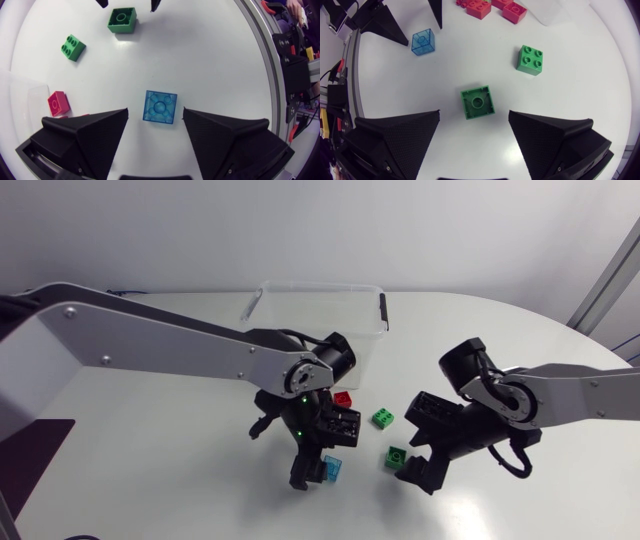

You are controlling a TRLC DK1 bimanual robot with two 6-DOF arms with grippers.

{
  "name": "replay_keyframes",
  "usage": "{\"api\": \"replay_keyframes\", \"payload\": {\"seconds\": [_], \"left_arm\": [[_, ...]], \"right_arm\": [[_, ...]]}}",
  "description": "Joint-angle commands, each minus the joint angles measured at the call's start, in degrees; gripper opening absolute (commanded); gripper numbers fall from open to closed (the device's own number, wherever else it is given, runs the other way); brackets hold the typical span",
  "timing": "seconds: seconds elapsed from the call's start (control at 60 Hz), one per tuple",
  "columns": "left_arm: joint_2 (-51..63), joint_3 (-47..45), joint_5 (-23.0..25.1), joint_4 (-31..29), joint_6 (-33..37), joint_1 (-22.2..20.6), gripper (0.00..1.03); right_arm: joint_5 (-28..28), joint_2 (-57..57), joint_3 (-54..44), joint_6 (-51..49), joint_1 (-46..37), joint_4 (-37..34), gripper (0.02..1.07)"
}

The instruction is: Place the duplo bricks in the container

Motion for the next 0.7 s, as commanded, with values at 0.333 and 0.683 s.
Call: {"api": "replay_keyframes", "payload": {"seconds": [0.333, 0.683], "left_arm": [[6.28, 4.89, -0.34, -7.52, 2.41, -1.61, 0.4], [2.77, 3.57, -0.61, -7.87, 0.57, -1.17, 0.37]], "right_arm": [[2.87, 3.1, 1.51, -1.36, 1.91, 1.64, 1.02], [4.71, 6.18, 2.83, -1.8, 4.54, 2.78, 0.89]]}}
